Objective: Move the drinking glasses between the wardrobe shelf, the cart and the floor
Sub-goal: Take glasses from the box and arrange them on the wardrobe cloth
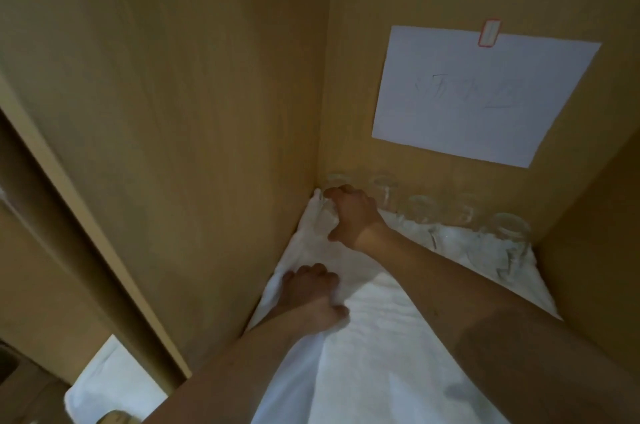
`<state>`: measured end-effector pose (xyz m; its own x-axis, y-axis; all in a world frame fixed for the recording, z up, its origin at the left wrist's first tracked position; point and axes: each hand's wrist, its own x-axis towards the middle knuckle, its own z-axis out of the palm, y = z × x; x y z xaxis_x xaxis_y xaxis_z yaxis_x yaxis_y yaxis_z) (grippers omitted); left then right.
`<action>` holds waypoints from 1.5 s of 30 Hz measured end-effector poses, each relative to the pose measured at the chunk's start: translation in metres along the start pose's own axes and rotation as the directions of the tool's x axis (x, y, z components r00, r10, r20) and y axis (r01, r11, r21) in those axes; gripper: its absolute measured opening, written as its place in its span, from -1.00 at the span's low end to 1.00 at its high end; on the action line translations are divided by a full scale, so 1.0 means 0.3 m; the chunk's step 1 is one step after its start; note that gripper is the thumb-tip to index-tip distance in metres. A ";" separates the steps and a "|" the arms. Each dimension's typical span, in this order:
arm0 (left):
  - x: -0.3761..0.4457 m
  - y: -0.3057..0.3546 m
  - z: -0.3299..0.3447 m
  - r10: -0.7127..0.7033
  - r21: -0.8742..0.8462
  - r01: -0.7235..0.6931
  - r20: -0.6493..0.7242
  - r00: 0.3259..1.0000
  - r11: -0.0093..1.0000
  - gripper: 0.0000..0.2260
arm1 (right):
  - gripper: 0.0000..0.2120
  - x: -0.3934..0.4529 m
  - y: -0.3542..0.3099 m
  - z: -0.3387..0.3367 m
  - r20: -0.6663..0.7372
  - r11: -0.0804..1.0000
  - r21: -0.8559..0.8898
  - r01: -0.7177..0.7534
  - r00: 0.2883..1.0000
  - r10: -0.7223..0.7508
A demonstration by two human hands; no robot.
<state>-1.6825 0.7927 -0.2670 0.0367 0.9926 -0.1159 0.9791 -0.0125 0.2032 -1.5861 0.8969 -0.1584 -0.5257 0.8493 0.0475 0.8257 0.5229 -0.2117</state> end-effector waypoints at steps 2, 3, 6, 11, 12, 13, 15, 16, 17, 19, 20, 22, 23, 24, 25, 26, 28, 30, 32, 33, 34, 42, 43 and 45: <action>0.002 0.007 -0.011 -0.008 0.009 0.008 0.001 1.000 1.000 -0.57 | -0.18 0.014 -0.004 0.012 -0.026 1.000 0.013 0.001 1.000 0.000; 0.003 0.009 -0.012 -0.011 0.011 0.011 -0.003 1.000 1.000 -0.58 | -0.20 0.021 -0.005 0.018 -0.038 1.000 0.027 0.005 0.999 -0.004; 0.003 0.008 0.000 -0.004 0.019 0.005 -0.023 1.000 1.000 -0.54 | -0.20 0.038 -0.008 0.041 -0.049 0.998 0.022 0.054 0.997 -0.053; -0.008 0.008 0.019 0.016 0.046 -0.012 -0.077 0.997 0.999 -0.47 | -0.20 0.048 -0.031 0.092 -0.074 0.995 0.010 0.100 0.992 -0.099; -0.010 0.010 0.020 0.013 0.041 -0.010 -0.076 0.997 0.999 -0.46 | -0.20 0.048 -0.032 0.097 -0.083 0.995 0.008 0.098 0.992 -0.097; -0.012 0.011 0.021 0.010 0.038 -0.007 -0.074 0.997 0.999 -0.45 | -0.20 0.047 -0.034 0.101 -0.086 0.996 0.007 0.094 0.992 -0.093; -0.017 0.014 0.023 0.002 0.043 0.001 -0.074 0.997 0.999 -0.46 | -0.17 0.043 -0.032 0.103 -0.077 0.996 -0.003 0.087 0.993 -0.087; -0.018 0.016 0.025 -0.003 0.045 0.007 -0.074 0.997 0.999 -0.46 | -0.14 0.040 -0.029 0.101 -0.065 0.997 -0.013 0.082 0.994 -0.083; -0.017 0.018 0.027 -0.009 0.047 0.012 -0.070 0.997 0.999 -0.45 | -0.11 0.037 -0.025 0.100 -0.053 0.997 -0.014 0.073 0.996 -0.073; -0.013 0.019 0.029 -0.016 0.043 0.018 -0.056 0.998 0.999 -0.44 | -0.03 0.027 -0.014 0.092 -0.051 0.999 0.014 0.041 0.998 -0.041; -0.012 0.019 0.030 -0.020 0.036 0.022 -0.044 0.999 0.999 -0.44 | -0.01 0.017 -0.007 0.088 -0.058 0.999 0.029 0.023 0.998 -0.021; -0.012 0.019 0.029 -0.034 0.018 0.034 -0.022 0.999 0.999 -0.44 | 0.00 -0.013 0.016 0.081 -0.076 0.998 0.049 -0.028 0.997 0.032; -0.015 0.023 0.028 -0.039 0.004 0.039 -0.014 0.999 0.999 -0.45 | -0.01 -0.040 0.030 0.079 -0.081 0.997 0.050 -0.059 0.995 0.063; -0.017 0.026 0.026 -0.046 -0.018 0.046 -0.002 0.999 0.999 -0.46 | -0.03 -0.071 0.044 0.078 -0.081 0.995 0.049 -0.087 0.993 0.091; -0.019 0.032 0.020 -0.050 -0.049 0.051 0.012 0.999 0.998 -0.47 | -0.05 -0.105 0.058 0.077 -0.079 0.993 0.046 -0.110 0.990 0.113; -0.022 0.038 0.013 -0.052 -0.080 0.054 0.030 0.998 0.995 -0.49 | -0.06 -0.139 0.073 0.075 -0.075 0.991 0.042 -0.130 0.988 0.133; -0.035 0.049 0.000 -0.042 -0.130 0.049 0.056 0.998 0.990 -0.50 | -0.09 -0.202 0.098 0.070 -0.069 0.983 0.041 -0.177 0.981 0.179; -0.060 0.063 -0.010 -0.034 -0.178 0.045 0.061 0.998 0.983 -0.50 | -0.12 -0.265 0.117 0.065 -0.057 0.973 0.052 -0.223 0.973 0.226; -0.085 0.082 -0.022 -0.024 -0.195 0.029 0.030 0.999 0.980 -0.56 | -0.14 -0.324 0.131 0.063 -0.037 0.965 0.066 -0.253 0.966 0.256; -0.099 0.095 -0.029 -0.015 -0.178 0.015 0.000 1.000 0.984 -0.59 | -0.15 -0.358 0.138 0.064 -0.034 0.963 0.068 -0.261 0.964 0.264; -0.111 0.109 -0.038 -0.008 -0.153 0.004 -0.030 1.000 0.988 -0.60 | -0.16 -0.392 0.144 0.065 -0.033 0.962 0.069 -0.266 0.963 0.268; -0.275 0.197 -0.069 -0.012 -0.130 -0.011 -0.172 0.985 0.991 -0.50 | -0.17 -0.642 0.153 0.062 -0.006 0.953 0.108 -0.282 0.959 0.284; -0.300 0.206 -0.068 -0.021 -0.131 -0.002 -0.175 0.984 0.991 -0.51 | -0.18 -0.674 0.152 0.065 -0.002 0.955 0.110 -0.276 0.961 0.278; -0.351 0.222 -0.059 -0.033 -0.131 0.010 -0.174 0.984 0.991 -0.51 | -0.18 -0.736 0.144 0.077 0.005 0.957 0.123 -0.264 0.964 0.265</action>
<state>-1.6247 0.6894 -0.2242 -0.0305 0.9984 0.0482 0.9446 0.0131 0.3280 -1.4391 0.7303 -0.2005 -0.2888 0.9572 -0.0155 0.9034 0.2672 -0.3353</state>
